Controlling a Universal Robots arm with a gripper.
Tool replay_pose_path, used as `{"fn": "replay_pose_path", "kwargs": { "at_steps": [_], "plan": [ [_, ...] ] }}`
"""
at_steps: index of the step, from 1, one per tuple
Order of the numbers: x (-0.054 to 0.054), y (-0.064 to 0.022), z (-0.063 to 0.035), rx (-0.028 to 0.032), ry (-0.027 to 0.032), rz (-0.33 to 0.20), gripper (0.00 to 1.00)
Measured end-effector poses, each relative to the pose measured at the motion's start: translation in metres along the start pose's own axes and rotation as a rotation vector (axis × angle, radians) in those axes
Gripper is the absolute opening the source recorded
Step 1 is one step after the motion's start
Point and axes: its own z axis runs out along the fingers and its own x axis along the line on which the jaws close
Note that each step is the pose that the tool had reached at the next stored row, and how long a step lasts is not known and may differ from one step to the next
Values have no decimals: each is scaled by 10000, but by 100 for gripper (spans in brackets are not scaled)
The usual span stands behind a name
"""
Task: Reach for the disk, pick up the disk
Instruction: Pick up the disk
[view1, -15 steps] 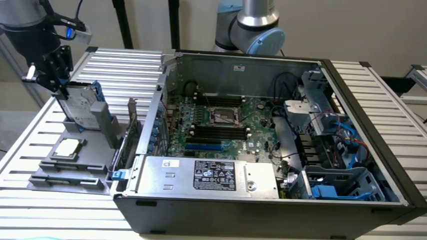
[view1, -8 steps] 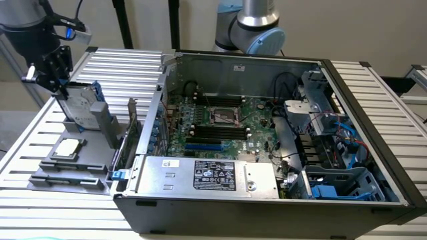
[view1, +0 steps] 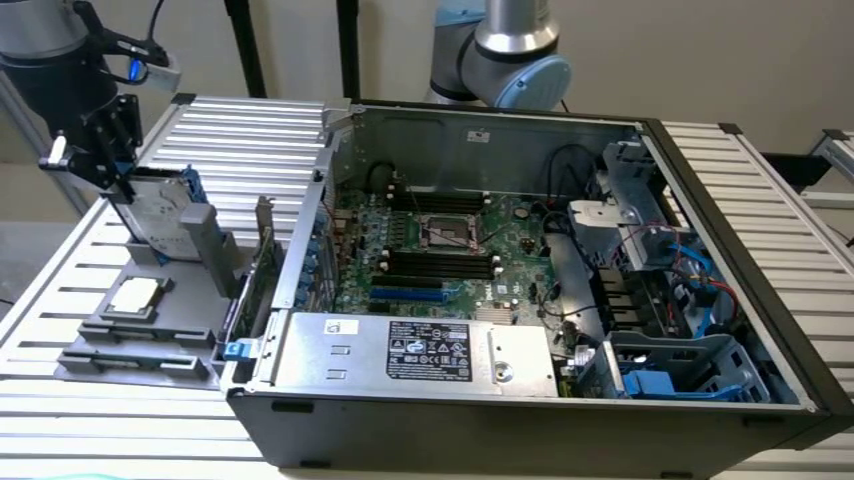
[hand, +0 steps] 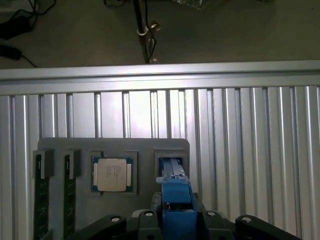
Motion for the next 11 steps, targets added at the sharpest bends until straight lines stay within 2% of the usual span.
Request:
{"fn": "replay_pose_path", "kwargs": {
  "at_steps": [11],
  "plan": [
    [2,0,0,0,-2,-1,33]
  ]
}}
